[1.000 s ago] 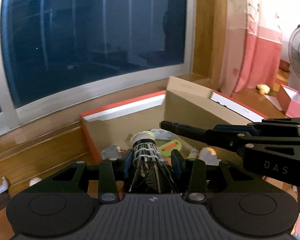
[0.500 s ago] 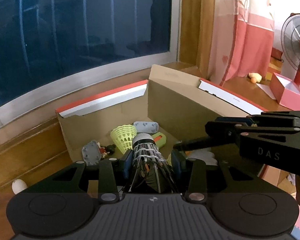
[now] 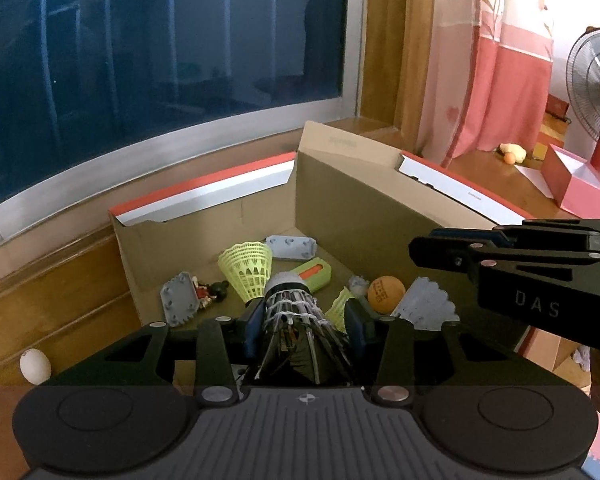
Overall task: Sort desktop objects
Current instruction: 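Lower into the box and open the right tool releasing the marker while the left releases the shuttlecock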
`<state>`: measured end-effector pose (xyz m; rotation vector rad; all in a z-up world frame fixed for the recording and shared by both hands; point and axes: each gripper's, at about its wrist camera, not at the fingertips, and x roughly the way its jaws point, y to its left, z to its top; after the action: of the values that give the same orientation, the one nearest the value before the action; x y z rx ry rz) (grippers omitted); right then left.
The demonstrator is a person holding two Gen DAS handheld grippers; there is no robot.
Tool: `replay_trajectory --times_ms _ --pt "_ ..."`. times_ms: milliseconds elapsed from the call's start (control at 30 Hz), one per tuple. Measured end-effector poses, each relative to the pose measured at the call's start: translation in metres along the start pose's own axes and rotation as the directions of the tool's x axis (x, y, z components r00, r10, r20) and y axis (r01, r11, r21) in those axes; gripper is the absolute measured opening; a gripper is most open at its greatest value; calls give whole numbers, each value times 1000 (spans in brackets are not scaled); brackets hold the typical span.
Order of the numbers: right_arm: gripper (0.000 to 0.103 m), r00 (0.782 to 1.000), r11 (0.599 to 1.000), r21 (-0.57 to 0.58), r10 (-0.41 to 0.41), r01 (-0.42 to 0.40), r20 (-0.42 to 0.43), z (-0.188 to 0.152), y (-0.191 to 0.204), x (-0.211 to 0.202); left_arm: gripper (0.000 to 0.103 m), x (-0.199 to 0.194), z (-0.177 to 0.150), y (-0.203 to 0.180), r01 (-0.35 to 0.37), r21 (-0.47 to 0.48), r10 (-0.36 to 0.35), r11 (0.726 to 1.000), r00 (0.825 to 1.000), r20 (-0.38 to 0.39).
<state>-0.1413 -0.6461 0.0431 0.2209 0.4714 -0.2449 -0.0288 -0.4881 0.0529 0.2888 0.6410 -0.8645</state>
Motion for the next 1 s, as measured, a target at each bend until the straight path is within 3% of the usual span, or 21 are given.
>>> replay_trajectory --times_ms 233,300,367,600,900,1000 --pt "22 1000 1000 -5 -4 4 -1 -1 1 -4 74 -2 0 -2 -4 -3 4 1000 1000 4" --pt "28 1000 1000 -1 -8 8 2 0 1 -5 84 -2 -1 -2 -15 -4 15 1000 1000 4" --pt "39 1000 1000 3 -12 12 6 0 1 -6 85 -4 -1 -1 -19 -7 19 1000 1000 2" --pt "56 1000 1000 4 -25 25 18 1 2 -13 102 -12 0 -1 -46 -2 46 999 999 -2" --pt "73 993 998 46 -32 37 -113 12 2 -30 103 -29 -1 1 -32 -12 32 999 999 -34" --pt "78 992 997 60 -46 53 -114 9 3 -35 103 -30 -3 7 -56 -32 54 998 997 -58"
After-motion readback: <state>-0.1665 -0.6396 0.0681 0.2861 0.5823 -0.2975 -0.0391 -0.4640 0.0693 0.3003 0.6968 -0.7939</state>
